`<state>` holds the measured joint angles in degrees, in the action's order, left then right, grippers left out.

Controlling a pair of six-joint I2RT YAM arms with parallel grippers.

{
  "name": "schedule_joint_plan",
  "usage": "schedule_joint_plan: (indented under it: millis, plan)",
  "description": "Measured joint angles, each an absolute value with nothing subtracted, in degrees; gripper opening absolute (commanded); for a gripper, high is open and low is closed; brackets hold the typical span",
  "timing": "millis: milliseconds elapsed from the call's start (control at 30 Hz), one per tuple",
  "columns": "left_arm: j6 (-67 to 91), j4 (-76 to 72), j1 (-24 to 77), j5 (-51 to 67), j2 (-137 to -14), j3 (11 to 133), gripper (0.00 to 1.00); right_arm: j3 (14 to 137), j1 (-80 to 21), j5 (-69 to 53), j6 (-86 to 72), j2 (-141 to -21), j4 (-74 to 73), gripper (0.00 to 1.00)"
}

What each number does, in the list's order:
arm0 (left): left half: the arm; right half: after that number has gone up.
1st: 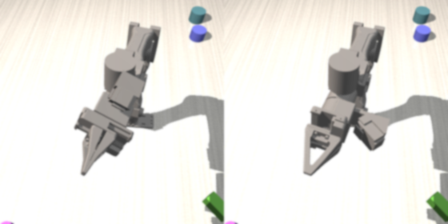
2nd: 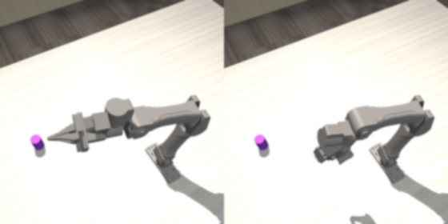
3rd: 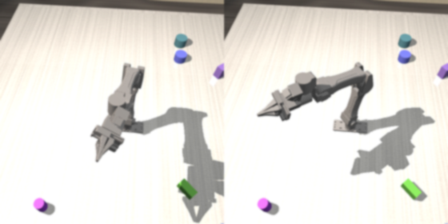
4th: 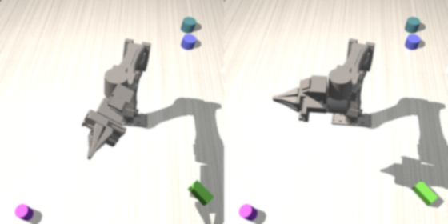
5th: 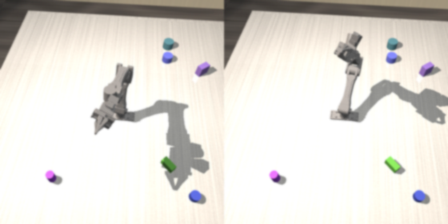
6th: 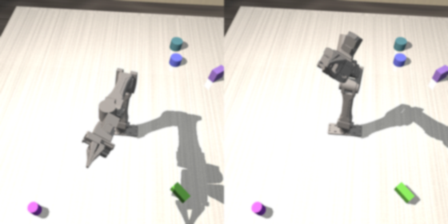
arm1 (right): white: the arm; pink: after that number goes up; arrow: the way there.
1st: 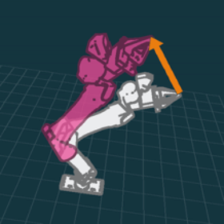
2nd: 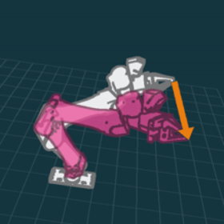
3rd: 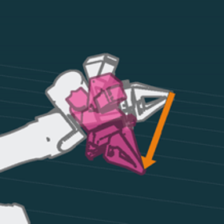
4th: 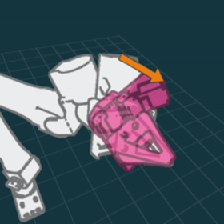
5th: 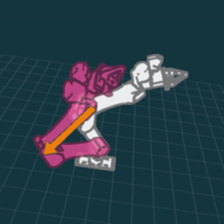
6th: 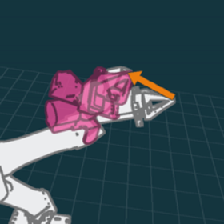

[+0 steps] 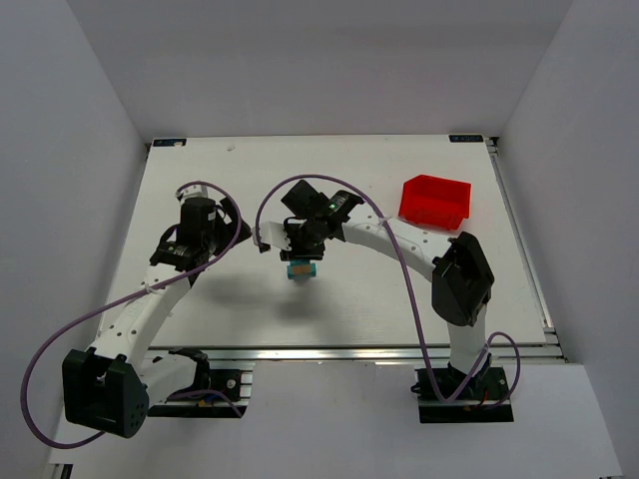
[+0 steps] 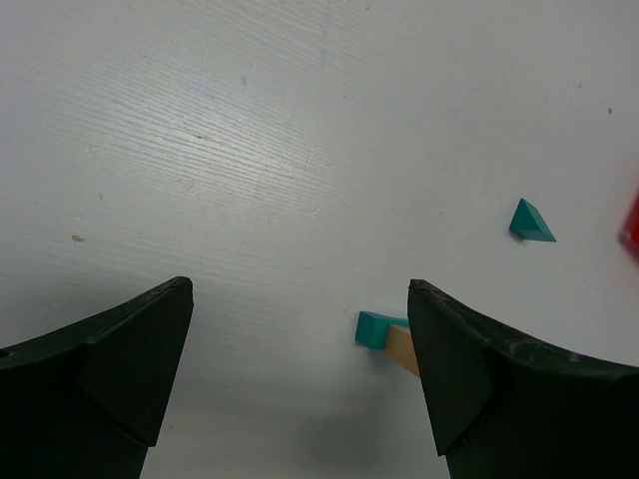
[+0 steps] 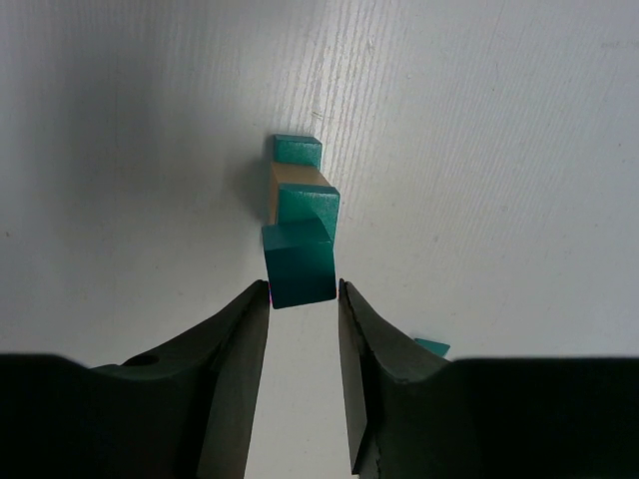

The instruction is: Build the wood block tower

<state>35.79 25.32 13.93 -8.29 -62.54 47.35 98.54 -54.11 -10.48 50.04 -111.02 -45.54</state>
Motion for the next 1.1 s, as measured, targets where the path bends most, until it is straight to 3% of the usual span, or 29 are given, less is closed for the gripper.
schedule_joint_plan:
  millis: [333,433,567,1100]
  plan:
    - [35.79,25.32,13.93,-8.29,-62.52,47.31,0.98,98.54,-54.11,-10.48,50.02,-111.02,-45.54,0.43]
    - [35.79,25.32,13.93,-8.29,-62.52,47.31,0.98,98.54,-54.11,-10.48,49.98,-111.02,-45.54,0.51]
    - [35.81,25.32,13.93,-8.29,-62.52,47.29,0.98,98.54,-54.11,-10.52,49.76,-111.02,-45.47,0.54]
    - [35.81,25.3,13.96,-8.29,-62.52,47.29,0.98,98.54,-54.11,-11.22,48.31,-111.55,-43.53,0.58]
